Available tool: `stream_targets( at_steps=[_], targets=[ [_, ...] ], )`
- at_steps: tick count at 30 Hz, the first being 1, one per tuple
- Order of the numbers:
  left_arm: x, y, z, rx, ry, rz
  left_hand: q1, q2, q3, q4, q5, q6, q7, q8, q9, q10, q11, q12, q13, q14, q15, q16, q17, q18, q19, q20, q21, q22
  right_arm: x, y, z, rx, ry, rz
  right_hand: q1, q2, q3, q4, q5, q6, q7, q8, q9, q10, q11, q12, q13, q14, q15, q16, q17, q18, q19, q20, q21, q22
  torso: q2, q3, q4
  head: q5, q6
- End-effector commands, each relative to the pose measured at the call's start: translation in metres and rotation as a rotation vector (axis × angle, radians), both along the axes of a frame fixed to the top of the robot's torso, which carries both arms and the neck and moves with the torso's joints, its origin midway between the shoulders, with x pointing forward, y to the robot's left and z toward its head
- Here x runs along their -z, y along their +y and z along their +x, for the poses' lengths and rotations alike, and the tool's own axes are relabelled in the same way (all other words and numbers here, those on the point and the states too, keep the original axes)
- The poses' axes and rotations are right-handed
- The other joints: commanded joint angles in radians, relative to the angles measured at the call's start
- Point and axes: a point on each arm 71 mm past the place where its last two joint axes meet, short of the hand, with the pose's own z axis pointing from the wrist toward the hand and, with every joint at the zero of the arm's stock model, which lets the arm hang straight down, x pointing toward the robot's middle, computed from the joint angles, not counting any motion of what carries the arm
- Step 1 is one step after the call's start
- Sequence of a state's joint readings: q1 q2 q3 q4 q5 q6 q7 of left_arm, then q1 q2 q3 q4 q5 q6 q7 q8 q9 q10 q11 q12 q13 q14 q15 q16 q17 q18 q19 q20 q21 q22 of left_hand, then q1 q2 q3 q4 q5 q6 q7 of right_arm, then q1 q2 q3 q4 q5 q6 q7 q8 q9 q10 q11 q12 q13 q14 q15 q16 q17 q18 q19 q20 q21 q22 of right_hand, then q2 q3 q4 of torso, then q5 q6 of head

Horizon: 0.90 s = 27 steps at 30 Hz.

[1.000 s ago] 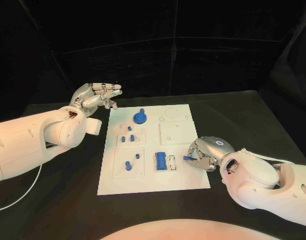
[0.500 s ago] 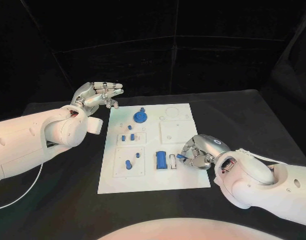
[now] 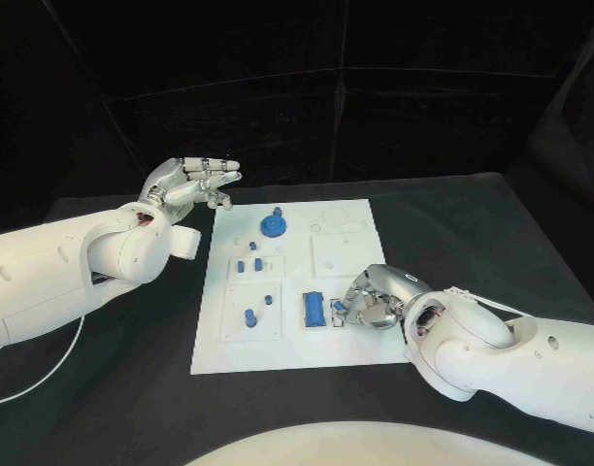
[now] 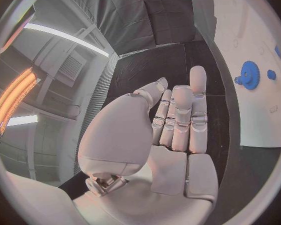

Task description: Assemble the parts on the task board

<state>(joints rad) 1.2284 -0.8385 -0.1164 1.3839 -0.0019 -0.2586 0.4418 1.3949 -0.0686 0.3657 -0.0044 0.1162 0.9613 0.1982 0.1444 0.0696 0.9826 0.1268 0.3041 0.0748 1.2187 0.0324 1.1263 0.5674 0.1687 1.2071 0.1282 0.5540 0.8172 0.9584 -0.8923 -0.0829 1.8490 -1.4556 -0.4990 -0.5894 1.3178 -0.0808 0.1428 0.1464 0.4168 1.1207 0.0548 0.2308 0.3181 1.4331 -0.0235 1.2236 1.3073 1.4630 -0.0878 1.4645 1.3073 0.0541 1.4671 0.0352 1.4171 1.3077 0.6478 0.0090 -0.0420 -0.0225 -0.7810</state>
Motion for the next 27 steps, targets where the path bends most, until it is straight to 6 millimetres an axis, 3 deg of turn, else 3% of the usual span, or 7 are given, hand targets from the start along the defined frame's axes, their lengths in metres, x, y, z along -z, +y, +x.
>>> stream_targets(
  at_steps=[1, 8, 12, 27],
  targets=[
    [-0.0017, -0.0012, -0.0003, 0.011, -0.006, -0.009, 0.003, 0.002, 0.003, -0.001, 0.001, -0.007, -0.001, 0.006, -0.001, -0.008, -0.001, 0.007, -0.001, -0.004, 0.003, 0.004, -0.001, 0.014, -0.005, 0.003, -0.006, -0.001, 0.0015, 0.0007, 0.0008, 0.011, 0.02, 0.0, -0.014, 0.0, 0.001, 0.009, 0.006, 0.007, 0.0, 0.006, 0.004, 0.008, 0.001, 0.004, 0.013, 0.076, 0.002, 0.004, 0.094, -0.001, 0.013, -0.01, 0.005, 0.032, -0.001, -0.0001, -0.0001, 0.0, 0.0],
    [-0.0018, -0.0013, -0.0004, 0.012, -0.005, -0.01, 0.005, 0.002, 0.004, -0.002, 0.001, -0.006, -0.001, 0.008, -0.001, -0.009, 0.0, 0.008, -0.001, -0.004, 0.002, 0.005, -0.001, 0.014, -0.004, 0.003, -0.006, -0.001, 0.0017, 0.0015, 0.0027, 0.01, 0.003, -0.014, -0.034, 0.002, -0.003, 0.026, 0.016, 0.02, -0.008, 0.016, 0.015, 0.013, -0.004, 0.005, 0.013, 0.077, -0.002, 0.007, 0.099, -0.002, 0.016, -0.013, 0.009, 0.037, -0.001, 0.0003, -0.0011, 0.001, 0.0],
    [-0.0017, -0.0014, -0.0003, 0.014, -0.005, -0.01, 0.006, 0.002, 0.004, -0.003, 0.001, -0.006, -0.001, 0.008, -0.001, -0.01, 0.0, 0.009, -0.001, -0.004, 0.002, 0.005, -0.002, 0.014, -0.004, 0.003, -0.006, -0.001, 0.0023, 0.0037, 0.0028, -0.001, 0.005, -0.025, -0.048, 0.002, -0.008, 0.038, 0.017, 0.04, -0.021, 0.038, 0.035, 0.028, -0.015, 0.034, 0.034, 0.079, -0.01, 0.013, 0.108, -0.005, 0.021, -0.02, 0.016, 0.049, -0.001, 0.0009, -0.0021, 0.002, -0.001],
    [-0.0016, -0.0024, -0.0004, 0.019, -0.002, -0.012, 0.007, 0.001, 0.005, -0.005, 0.001, -0.007, -0.001, 0.008, -0.001, -0.01, -0.001, 0.009, -0.001, -0.004, 0.002, 0.005, -0.002, 0.014, -0.004, 0.003, -0.006, -0.001, 0.0046, 0.008, 0.0048, -0.012, 0.011, -0.036, -0.075, 0.001, -0.026, 0.062, 0.039, 0.04, -0.027, 0.06, 0.061, 0.037, -0.02, 0.049, 0.047, 0.08, -0.016, 0.014, 0.111, -0.006, 0.023, -0.026, 0.018, 0.053, 0.0, 0.0012, -0.0009, 0.002, -0.001]
  ],
)
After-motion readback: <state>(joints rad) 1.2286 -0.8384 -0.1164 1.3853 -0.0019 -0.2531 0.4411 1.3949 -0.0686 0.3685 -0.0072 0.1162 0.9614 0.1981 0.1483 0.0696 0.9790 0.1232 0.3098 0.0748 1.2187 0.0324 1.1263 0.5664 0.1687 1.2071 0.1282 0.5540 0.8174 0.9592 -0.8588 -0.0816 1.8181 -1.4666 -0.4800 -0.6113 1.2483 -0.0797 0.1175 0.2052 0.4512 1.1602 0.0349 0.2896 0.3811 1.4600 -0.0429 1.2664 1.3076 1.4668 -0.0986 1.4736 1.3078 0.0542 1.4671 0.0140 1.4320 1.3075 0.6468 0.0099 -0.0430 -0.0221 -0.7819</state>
